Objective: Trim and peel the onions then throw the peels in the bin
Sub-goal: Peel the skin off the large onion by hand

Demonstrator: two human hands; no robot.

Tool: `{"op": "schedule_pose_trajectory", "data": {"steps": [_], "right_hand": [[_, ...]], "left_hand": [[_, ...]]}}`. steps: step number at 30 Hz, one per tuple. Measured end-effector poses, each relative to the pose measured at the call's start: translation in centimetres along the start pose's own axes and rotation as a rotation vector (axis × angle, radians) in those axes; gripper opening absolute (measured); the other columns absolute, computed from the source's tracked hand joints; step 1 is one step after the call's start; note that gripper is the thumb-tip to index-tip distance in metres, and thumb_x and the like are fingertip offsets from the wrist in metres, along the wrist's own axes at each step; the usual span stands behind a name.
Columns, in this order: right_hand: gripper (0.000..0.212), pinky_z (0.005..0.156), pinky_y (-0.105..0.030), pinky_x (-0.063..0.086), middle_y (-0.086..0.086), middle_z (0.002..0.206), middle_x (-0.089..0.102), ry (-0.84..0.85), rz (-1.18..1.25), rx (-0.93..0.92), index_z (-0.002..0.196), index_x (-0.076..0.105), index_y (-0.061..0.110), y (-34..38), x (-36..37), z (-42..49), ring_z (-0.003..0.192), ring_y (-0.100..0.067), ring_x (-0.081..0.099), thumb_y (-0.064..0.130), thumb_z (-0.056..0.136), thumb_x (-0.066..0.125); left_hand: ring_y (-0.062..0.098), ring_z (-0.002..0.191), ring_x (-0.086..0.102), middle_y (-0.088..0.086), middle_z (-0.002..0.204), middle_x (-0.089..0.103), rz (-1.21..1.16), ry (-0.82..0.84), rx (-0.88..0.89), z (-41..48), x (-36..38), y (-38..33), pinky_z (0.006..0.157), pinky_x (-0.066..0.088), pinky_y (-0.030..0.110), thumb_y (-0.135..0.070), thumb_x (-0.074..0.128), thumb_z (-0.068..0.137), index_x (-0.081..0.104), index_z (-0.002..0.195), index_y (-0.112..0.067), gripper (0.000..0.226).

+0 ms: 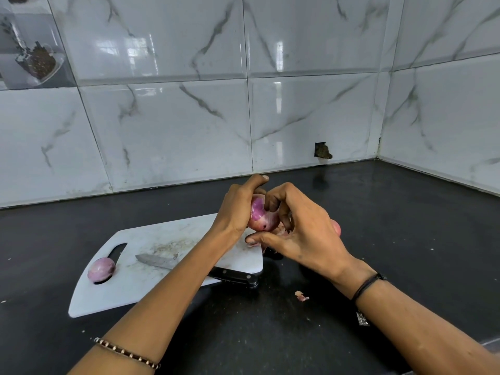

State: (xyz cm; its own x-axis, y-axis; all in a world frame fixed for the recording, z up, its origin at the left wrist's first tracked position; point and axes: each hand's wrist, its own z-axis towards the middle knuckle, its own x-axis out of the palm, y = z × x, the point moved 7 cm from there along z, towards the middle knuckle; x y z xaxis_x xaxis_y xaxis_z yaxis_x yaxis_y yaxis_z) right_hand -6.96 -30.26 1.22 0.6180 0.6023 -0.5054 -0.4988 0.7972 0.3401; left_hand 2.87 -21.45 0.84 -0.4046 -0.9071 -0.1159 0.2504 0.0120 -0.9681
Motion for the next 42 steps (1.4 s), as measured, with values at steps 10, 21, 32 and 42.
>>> {"op": "schedule_pose_trajectory", "data": {"steps": [10,21,32,42], "right_hand": [[0.062,0.064,-0.002,0.037,0.035,0.081,0.053,0.025,0.023,-0.042,0.096,0.036,0.045,0.8,0.1,0.1,0.075,0.012,0.054,0.043,0.069,0.092],[0.068,0.070,-0.020,0.051,0.013,0.096,0.058,-0.041,0.106,0.056,0.103,0.053,0.022,-0.9,-0.3,0.2,0.086,-0.006,0.059,0.051,0.058,0.095],[0.056,0.067,-0.016,0.043,0.008,0.093,0.054,-0.049,0.162,0.024,0.095,0.064,0.019,-1.0,0.0,0.3,0.082,-0.010,0.054,0.042,0.058,0.098],[0.042,0.057,-0.022,0.043,0.003,0.083,0.054,0.040,0.228,0.087,0.077,0.061,0.017,-1.2,0.5,0.1,0.071,-0.015,0.052,0.032,0.063,0.097]], "left_hand": [[0.027,0.070,0.063,0.015,0.071,0.068,0.036,0.049,-0.046,-0.1,0.4,0.5,0.087,0.053,0.048,-0.045,0.061,0.090,0.069,0.061,-0.011,0.045],[0.022,0.064,0.067,0.013,0.073,0.070,-0.056,0.029,0.010,-0.2,0.1,-0.3,0.064,0.053,0.029,-0.038,0.057,0.095,0.071,0.064,-0.012,0.043],[0.024,0.074,0.062,0.008,0.072,0.066,-0.064,0.021,-0.001,-0.1,0.1,-0.1,0.074,0.049,0.034,-0.036,0.057,0.096,0.067,0.067,-0.011,0.040],[0.021,0.060,0.060,0.013,0.066,0.065,0.058,0.079,-0.020,0.4,0.3,1.0,0.072,0.047,0.036,-0.044,0.058,0.093,0.067,0.066,-0.002,0.050]]}}
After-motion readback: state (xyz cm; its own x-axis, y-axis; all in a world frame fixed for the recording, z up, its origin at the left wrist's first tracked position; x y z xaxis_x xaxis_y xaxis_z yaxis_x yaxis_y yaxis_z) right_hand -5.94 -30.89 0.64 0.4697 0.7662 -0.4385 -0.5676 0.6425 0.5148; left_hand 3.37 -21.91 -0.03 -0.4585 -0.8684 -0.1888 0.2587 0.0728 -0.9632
